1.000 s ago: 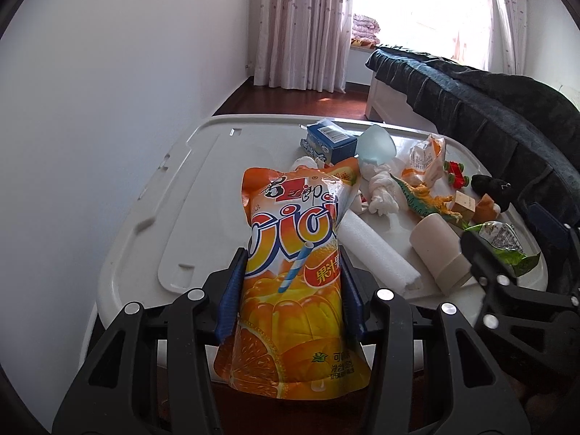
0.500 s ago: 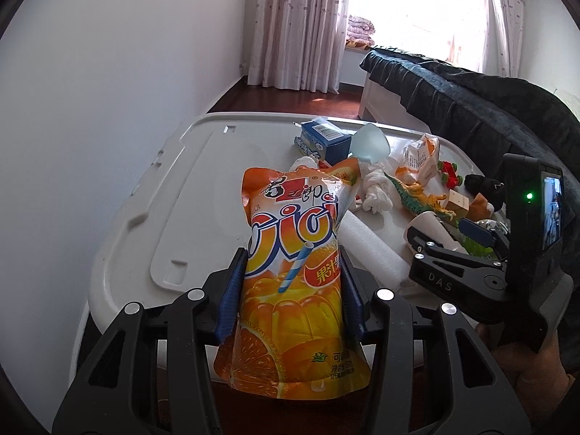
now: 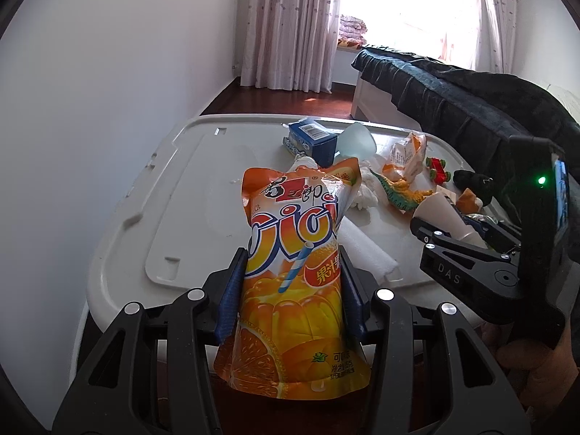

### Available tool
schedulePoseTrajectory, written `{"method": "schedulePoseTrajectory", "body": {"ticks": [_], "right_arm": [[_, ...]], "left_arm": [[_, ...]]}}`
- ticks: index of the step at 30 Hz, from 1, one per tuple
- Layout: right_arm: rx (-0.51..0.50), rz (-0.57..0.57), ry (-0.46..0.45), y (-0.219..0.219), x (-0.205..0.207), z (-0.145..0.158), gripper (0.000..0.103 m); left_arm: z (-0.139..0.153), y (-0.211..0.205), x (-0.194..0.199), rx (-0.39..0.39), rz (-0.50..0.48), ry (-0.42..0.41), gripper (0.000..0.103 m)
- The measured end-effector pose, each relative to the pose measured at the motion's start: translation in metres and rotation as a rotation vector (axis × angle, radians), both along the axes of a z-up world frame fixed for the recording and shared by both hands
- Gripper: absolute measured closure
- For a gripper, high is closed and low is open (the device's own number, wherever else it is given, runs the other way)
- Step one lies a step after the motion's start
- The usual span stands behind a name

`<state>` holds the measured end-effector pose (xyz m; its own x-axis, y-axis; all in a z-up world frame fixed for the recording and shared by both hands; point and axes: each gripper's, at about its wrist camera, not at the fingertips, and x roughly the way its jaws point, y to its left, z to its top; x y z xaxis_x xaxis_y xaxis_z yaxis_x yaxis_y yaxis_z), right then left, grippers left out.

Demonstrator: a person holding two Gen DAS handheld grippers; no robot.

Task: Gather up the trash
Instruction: 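Carry the pouch with the left gripper while the right gripper grasps the paper cup, drop both into the bin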

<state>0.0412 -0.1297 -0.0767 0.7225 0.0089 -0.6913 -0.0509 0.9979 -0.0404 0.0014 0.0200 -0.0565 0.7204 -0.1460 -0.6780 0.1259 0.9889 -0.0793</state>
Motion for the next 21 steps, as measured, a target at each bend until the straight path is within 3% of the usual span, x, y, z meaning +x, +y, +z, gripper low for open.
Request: {"method": "schedulePoseTrajectory", "body": {"ticks": [4,7,15,18,19,21], "right_arm": [[0.028,0.027,-0.024,0.001,-0.039,0.034,0.057],[0.057,0.031,0.023,0.001,-0.073,0.043,0.057],[0.106,0.033,0.265,-0.005,-0.159,0.002,0.056],[0.097,0.032,0.334,-0.004,-0.178,-0.014,0.056],[0.095,0.030,0.351,-0.003,-0.184,-0.018,0.056],[0.086,-0.005,0.359,-0.007,-0.191,-0.022,0.036]], "left_arm": [[0.012,-0.007,-0.024,-0.005,-0.041,0.000,0.056],[0.014,-0.008,-0.047,-0.005,-0.069,0.035,0.056],[-0.011,-0.002,-0.104,0.027,-0.110,0.180,0.055],[-0.023,0.002,-0.118,0.010,-0.103,0.248,0.050],[-0.026,0.003,-0.122,0.009,-0.103,0.263,0.044],[-0.028,0.003,-0.129,0.020,-0.081,0.267,0.033]]}}
